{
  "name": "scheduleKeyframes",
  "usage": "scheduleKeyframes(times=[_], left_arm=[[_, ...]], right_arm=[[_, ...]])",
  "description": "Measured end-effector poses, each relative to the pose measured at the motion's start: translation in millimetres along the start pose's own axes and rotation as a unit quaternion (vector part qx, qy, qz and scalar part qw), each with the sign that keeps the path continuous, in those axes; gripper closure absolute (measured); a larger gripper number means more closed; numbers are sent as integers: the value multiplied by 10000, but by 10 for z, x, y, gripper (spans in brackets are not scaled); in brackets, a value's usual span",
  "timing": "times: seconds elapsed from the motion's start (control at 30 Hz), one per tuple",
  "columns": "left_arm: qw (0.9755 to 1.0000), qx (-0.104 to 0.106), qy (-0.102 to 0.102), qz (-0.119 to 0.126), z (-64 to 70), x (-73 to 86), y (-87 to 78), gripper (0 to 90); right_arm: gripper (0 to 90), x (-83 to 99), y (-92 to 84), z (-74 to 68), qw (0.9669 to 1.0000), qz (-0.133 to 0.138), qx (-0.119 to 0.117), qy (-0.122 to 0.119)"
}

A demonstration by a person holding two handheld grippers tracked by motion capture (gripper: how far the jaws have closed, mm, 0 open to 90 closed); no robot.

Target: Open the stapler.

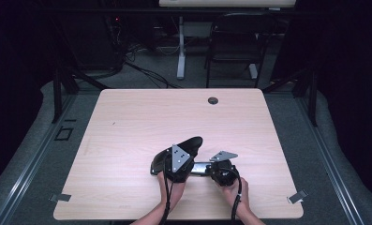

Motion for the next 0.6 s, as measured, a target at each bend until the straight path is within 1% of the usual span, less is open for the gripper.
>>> scheduleKeyframes(times=[0.07,0.17,0.37,0.47,0.6], left_arm=[[10000,-5,10,-5,-9,-10,-8,900],[10000,-4,39,-27,-30,-28,-29,900],[10000,15,24,-44,-83,-73,-82,900],[10000,13,3,-24,-112,-96,-107,900],[10000,-25,54,-20,-151,-123,-142,900]], right_arm=[[900,4,-5,7,10000,-43,44,-39],[900,4,-5,4,10000,-39,19,-24],[900,2,-2,7,10000,-21,5,-24],[900,4,-8,14,10000,-69,32,-65],[900,2,-1,13,10000,-23,47,-34]])
Point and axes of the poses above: each handheld gripper's, and its own axes: y roughly forward along the jaws, x roughly out of its underside, z roughly to its right, the point moved 6 cm from there along y, roughly forward along the jaws, and after that the axes turned 3 degrees about -x, right-handed, at the moved point
